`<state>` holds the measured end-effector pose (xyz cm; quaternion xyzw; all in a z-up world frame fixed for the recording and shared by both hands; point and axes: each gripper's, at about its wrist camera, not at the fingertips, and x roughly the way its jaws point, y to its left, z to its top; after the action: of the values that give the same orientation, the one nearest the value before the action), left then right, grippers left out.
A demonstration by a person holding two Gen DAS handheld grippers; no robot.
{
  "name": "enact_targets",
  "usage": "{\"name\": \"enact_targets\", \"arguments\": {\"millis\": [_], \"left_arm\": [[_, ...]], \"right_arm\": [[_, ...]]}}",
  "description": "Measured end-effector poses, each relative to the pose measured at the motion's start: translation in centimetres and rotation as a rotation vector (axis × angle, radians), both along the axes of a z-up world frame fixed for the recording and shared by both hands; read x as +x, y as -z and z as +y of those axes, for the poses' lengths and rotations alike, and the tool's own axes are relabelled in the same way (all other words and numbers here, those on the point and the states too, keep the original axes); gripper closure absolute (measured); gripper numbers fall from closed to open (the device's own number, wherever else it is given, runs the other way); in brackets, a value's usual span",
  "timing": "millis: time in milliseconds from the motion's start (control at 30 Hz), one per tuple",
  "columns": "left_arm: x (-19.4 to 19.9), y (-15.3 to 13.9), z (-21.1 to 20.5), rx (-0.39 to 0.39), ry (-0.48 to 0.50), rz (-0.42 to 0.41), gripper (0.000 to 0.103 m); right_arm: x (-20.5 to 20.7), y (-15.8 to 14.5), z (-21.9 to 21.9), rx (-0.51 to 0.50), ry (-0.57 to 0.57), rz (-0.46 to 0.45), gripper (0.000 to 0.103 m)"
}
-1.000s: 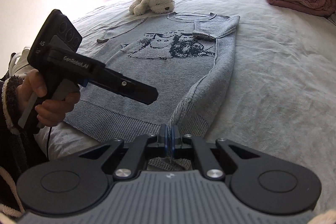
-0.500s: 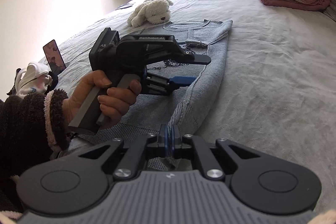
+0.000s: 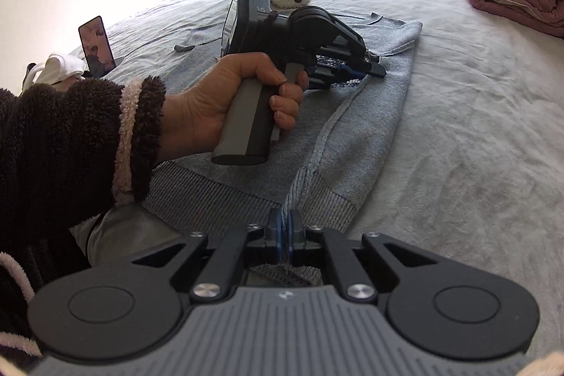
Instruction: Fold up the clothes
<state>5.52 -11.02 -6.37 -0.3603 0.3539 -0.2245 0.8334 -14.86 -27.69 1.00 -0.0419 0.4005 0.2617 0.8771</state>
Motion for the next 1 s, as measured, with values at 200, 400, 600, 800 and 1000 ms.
{"name": "enact_targets", "arguments": {"millis": [200,400,600,800,1000], "left_arm": [[0.2,-0.4,-0.5,0.143,0.041,-0.045,0.099],[0.5,-1.2,0.1,0.171,0.059,-0.048,0.093],[1.5,-2.5,1.6,0.185,0.038,-0.057,0.066],[4.6,-2.8,3.6,0.225,-0.062,-0.051,0.054],[8.7,-2.5,5.3,0.228,-0.141,-0.044,0.058]], "right_arm": [[0.9,1.1,1.4,-0.078,-0.048,0.062,0.096],[1.3,0.5,1.1,0.008,-0.091,0.093,0.087],[3.5,-0.1,-0.1,0.100,0.027,0.086,0.079],[6.5,0.5,0.1,0.133,0.149,0.101,0.076],[9.3,1.1,0.3,0.179,0.249,0.067,0.076]]}}
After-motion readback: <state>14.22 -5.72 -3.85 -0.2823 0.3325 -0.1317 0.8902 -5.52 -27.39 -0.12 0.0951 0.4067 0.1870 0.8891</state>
